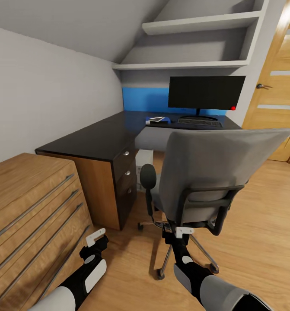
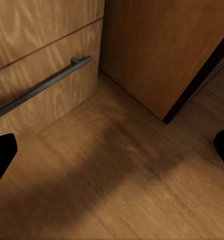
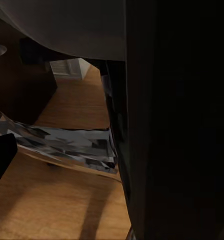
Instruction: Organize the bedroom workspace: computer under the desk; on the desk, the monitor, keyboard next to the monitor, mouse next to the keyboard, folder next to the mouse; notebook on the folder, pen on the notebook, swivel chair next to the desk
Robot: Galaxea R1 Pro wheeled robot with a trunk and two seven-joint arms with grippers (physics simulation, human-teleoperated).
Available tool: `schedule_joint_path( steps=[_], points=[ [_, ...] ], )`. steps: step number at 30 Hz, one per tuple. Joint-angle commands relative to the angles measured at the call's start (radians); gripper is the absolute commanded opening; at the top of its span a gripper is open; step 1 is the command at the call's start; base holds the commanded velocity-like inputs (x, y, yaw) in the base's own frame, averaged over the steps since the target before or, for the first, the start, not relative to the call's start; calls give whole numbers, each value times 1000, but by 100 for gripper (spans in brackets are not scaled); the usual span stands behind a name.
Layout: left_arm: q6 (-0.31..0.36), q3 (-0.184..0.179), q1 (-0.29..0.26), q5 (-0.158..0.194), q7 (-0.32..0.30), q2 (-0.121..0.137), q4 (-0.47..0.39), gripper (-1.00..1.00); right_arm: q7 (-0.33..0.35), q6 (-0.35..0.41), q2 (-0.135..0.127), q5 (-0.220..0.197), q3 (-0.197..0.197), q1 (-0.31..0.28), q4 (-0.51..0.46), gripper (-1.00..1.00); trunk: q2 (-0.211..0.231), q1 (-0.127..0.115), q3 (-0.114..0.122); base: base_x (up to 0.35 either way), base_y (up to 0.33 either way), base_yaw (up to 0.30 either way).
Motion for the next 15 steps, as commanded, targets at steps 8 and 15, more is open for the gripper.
schedule_joint_path(
  steps=[8,15],
  points=[
    [-6,-8,-1,11,6,1,0,100,-8,-2,0,-4,9,-1,1,100,0,0,-1,2,1,1],
    [-6,-8,-1,11,6,1,0,100,-8,-2,1,-4,9,-1,1,100,0,0,-1,0,0,108]
  ],
)
